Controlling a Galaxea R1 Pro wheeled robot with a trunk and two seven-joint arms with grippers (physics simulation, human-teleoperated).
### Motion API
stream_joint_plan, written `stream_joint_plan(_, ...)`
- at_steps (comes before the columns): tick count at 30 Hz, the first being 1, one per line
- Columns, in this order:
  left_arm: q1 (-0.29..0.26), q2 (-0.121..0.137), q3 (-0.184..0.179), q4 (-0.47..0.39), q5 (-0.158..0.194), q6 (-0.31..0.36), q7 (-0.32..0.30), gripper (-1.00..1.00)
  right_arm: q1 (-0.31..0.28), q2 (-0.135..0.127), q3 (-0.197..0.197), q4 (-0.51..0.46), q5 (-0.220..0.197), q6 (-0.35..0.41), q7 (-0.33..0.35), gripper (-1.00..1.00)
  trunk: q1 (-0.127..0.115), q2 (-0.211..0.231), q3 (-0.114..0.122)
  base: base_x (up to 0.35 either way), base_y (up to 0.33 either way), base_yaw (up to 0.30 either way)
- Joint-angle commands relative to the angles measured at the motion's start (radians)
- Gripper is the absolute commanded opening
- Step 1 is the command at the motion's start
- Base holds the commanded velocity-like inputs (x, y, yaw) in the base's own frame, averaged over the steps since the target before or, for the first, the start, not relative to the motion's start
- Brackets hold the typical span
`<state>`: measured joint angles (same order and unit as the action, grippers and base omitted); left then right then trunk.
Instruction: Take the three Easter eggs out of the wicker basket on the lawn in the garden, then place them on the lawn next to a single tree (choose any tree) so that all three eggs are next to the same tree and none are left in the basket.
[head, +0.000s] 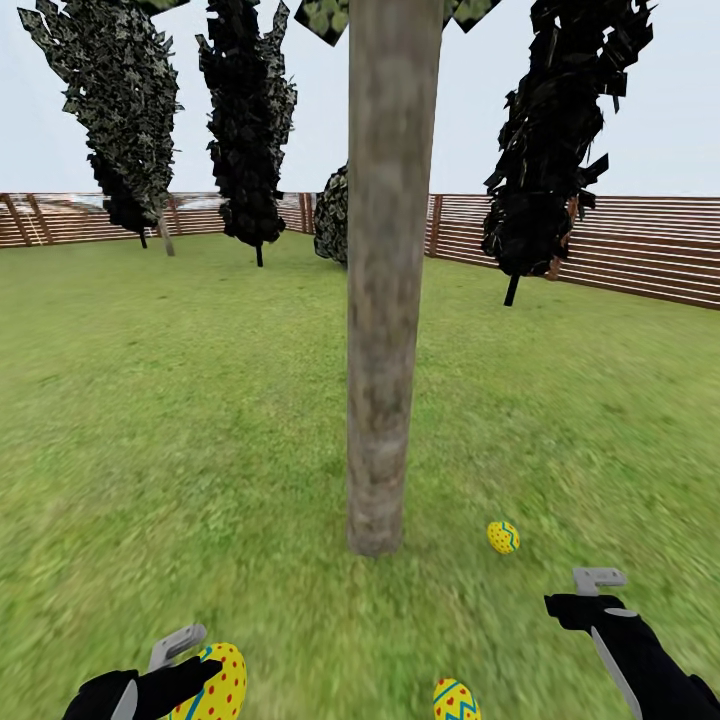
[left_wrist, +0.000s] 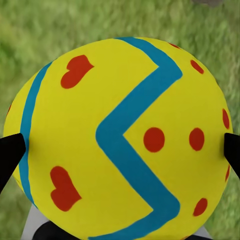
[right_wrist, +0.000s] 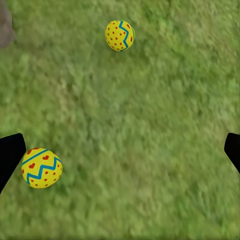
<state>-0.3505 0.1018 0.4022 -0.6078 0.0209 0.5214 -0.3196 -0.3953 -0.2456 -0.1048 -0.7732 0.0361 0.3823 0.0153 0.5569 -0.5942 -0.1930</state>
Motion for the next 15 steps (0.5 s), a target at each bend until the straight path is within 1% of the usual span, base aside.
stream_joint_plan(1, -0.001, -0.001, 0.004, -0.001, 0.002, 0.008, -0.004, -1.0, 0.0, 0.0, -0.001, -0.002, 0.004, 0.006, 0.002, 1.0, 0.004, -0.009, -0.005, 0.0, 0.0, 0.0)
stream_joint_plan(15, -0.001, -0.001, 0.004, -0.001, 0.002, 0.008, -0.004, -1.0, 0.0, 0.0, -0.001, -0.001, 0.003, 0.006, 0.001, 1.0, 0.058, -0.107, -0.049, 0.0, 0.0, 0.0)
